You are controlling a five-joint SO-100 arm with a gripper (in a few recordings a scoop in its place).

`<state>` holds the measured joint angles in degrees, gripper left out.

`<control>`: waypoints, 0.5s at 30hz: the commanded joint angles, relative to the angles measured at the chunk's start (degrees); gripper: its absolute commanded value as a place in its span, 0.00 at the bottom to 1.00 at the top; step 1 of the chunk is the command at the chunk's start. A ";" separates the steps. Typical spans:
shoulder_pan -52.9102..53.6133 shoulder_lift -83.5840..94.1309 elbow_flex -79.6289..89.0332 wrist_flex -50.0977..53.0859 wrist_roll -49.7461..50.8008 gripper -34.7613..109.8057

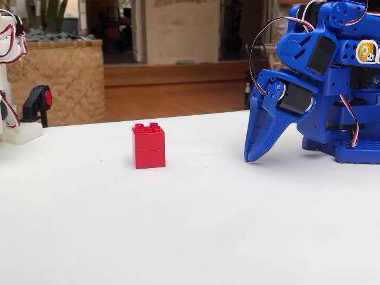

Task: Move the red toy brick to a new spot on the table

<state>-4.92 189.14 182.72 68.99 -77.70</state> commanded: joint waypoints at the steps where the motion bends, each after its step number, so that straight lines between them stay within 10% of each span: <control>1: 0.00 2.20 1.85 0.26 -0.26 0.24; 15: 0.00 2.20 1.85 0.26 -0.09 0.24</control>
<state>-4.92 189.14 182.72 68.99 -77.70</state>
